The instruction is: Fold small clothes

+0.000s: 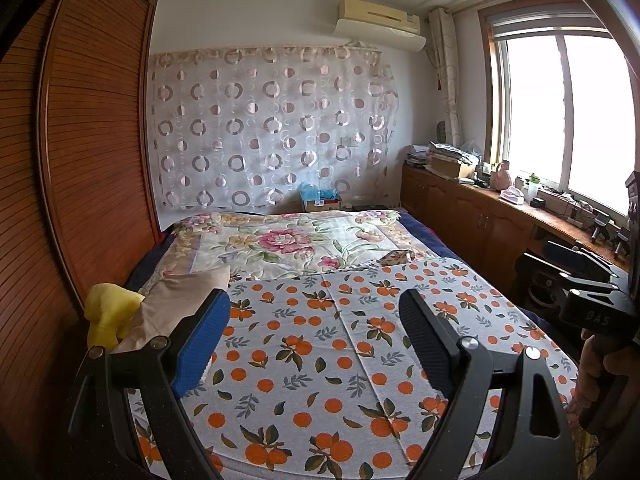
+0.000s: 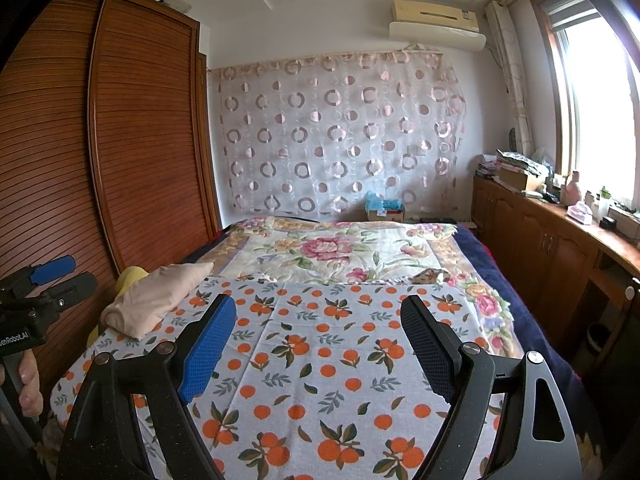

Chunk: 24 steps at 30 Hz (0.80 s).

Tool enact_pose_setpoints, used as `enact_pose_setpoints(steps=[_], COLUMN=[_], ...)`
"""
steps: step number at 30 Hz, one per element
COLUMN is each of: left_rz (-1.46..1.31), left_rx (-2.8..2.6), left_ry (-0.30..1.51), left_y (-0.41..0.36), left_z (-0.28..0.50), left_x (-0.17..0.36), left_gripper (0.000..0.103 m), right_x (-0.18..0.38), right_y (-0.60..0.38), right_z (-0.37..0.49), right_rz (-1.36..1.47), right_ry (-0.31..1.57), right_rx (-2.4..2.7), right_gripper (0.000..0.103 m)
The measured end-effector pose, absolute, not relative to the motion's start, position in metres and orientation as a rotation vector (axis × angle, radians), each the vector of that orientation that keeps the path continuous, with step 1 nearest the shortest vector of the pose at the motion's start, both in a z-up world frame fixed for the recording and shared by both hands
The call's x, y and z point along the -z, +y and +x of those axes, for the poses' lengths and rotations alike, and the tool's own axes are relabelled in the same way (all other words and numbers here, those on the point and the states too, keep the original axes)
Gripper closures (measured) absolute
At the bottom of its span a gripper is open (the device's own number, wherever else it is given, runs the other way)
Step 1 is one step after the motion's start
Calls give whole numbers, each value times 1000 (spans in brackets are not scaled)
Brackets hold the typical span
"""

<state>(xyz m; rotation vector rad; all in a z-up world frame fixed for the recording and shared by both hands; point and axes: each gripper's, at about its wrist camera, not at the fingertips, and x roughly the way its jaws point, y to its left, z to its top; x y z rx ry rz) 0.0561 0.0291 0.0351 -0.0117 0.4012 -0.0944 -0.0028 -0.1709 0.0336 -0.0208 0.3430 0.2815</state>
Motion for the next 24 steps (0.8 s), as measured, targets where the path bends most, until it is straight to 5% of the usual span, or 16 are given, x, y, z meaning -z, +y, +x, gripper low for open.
enact_pose_setpoints(steps=[24], left_rz=[-12], left_rx=[93], left_ry=[400], left_y=[31], left_z=[55], left_x=[-34], left_gripper=[16], right_x=[-32], right_y=[-174], right_z=[-2], right_rz=[-23], right_ry=[342], right_rx=[-286], right_gripper=[17])
